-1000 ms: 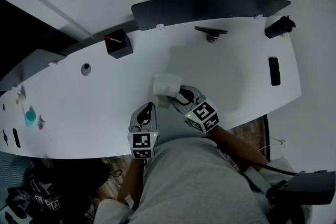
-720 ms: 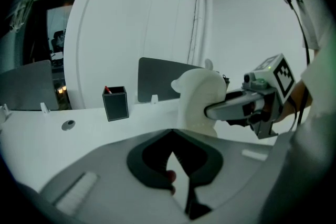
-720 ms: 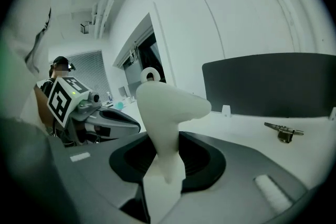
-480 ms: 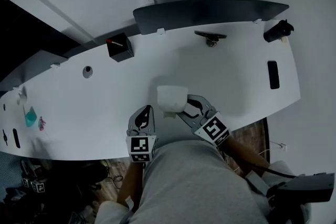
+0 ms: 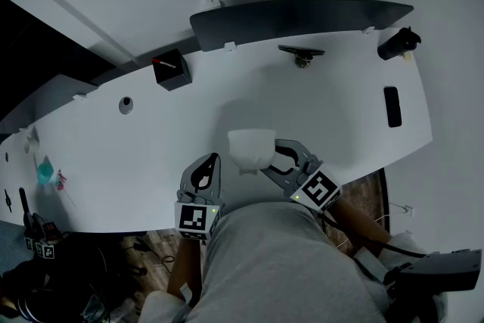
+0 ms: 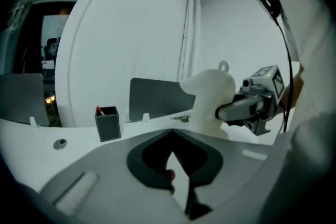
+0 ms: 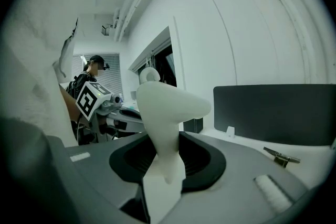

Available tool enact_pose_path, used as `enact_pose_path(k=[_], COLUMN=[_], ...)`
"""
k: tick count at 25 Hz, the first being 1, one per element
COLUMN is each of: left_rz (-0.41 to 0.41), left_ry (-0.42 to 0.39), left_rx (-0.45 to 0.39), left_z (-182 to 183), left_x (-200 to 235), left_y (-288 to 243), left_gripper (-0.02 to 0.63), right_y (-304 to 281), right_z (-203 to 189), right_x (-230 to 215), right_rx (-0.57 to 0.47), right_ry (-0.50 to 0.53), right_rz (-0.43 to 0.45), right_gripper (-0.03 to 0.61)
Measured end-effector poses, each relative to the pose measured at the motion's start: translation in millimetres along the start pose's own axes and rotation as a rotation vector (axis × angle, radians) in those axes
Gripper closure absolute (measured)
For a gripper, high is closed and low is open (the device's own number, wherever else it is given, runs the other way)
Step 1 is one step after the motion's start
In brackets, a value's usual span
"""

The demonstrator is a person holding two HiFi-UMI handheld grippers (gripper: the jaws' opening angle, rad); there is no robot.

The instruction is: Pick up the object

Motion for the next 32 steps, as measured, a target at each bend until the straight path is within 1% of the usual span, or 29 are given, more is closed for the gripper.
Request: enact_pose_path(k=[1, 3, 4, 5, 6, 9, 11, 13, 14, 17, 21, 24, 25, 26, 28, 30, 32], left_rz=[-0.030, -0.108, -0.153, -0.194, -0.226, -0.300, -0.372, -0.435, -0.447, -0.456, -0.480, -0.471, -0.464, -0.457, -0.443, -0.430, -0.420], left_ry=[-0.008, -0.051, -0.073, -0.085, -0.087, -0.104, -0.132, -0.158, -0.171, -0.205, -0.217, -0.218, -0.220, -0.230, -0.261, -0.280, -0.282], left_rx=[-0.016, -0.048, -0.054, -0.056, -0.059, -0.070, -0.055, -0.046, -0.048, -0.064, -0.081, -0.096, -0.101, -0.102, -0.102, -0.110, -0.120], left_z=[2.7, 9.4, 12.3, 15.4, 18.7, 25.1, 25.8, 27.5, 29.0, 31.2, 34.0, 36.6, 37.3, 37.2, 35.6, 35.2, 35.2], left_x=[-1.8, -8.9, -13.4, -17.4, -20.0, -24.5, -33.5, -44.3, -48.0, -53.0, -61.7, -63.1, -62.6, -62.0, -62.0, -62.8, -63.4], left_y=[2.0, 6.3, 7.9, 8.7, 9.1, 11.6, 15.8, 19.6, 20.0, 18.2, 18.7, 17.5, 16.7, 16.0, 15.5, 15.9, 16.2], left_gripper=[0.612, 0.611, 0.533, 0.436, 0.389, 0.346, 0.327, 0.327, 0.327, 0.331, 0.339, 0.359, 0.378, 0.413, 0.463, 0.468, 0.471], right_y=[0.4, 1.3, 1.5, 1.7, 1.9, 2.4, 3.2, 4.2, 4.3, 2.9, 1.9, 0.1, -1.1, -2.7, -4.9, -5.0, -4.9], right_z=[0.3, 1.3, 1.7, 2.2, 2.7, 4.7, 6.0, 7.9, 8.8, 10.6, 16.1, 16.1, 16.0, 15.9, 15.5, 15.2, 15.8], right_x=[0.1, 1.2, 1.9, 2.4, 2.6, 3.2, 4.1, 5.2, 6.3, 11.8, 19.3, 22.4, 23.3, 24.2, 24.8, 24.9, 25.0], right_rx=[0.002, 0.007, 0.006, 0.001, -0.003, 0.001, 0.005, 0.015, 0.026, 0.050, 0.077, 0.110, 0.113, 0.109, 0.096, 0.100, 0.105], right_ry=[0.010, 0.027, 0.022, 0.009, 0.000, 0.010, 0.020, 0.033, 0.048, 0.091, 0.135, 0.167, 0.178, 0.190, 0.207, 0.214, 0.220], right_rz=[0.010, 0.034, 0.041, 0.046, 0.052, 0.082, 0.109, 0.139, 0.158, 0.208, 0.255, 0.272, 0.273, 0.271, 0.264, 0.268, 0.268], right_gripper=[0.445, 0.445, 0.445, 0.445, 0.445, 0.443, 0.443, 0.445, 0.443, 0.443, 0.443, 0.443, 0.443, 0.443, 0.443, 0.443, 0.439])
Point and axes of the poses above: the fingertips, and each gripper's own axes: y backward along the fingers, x to its left, z out of its top, the point moved 2 cm from there along y, backward along the fingers, and after that the axes turned 12 degrees about z, right-handed, at the moved point
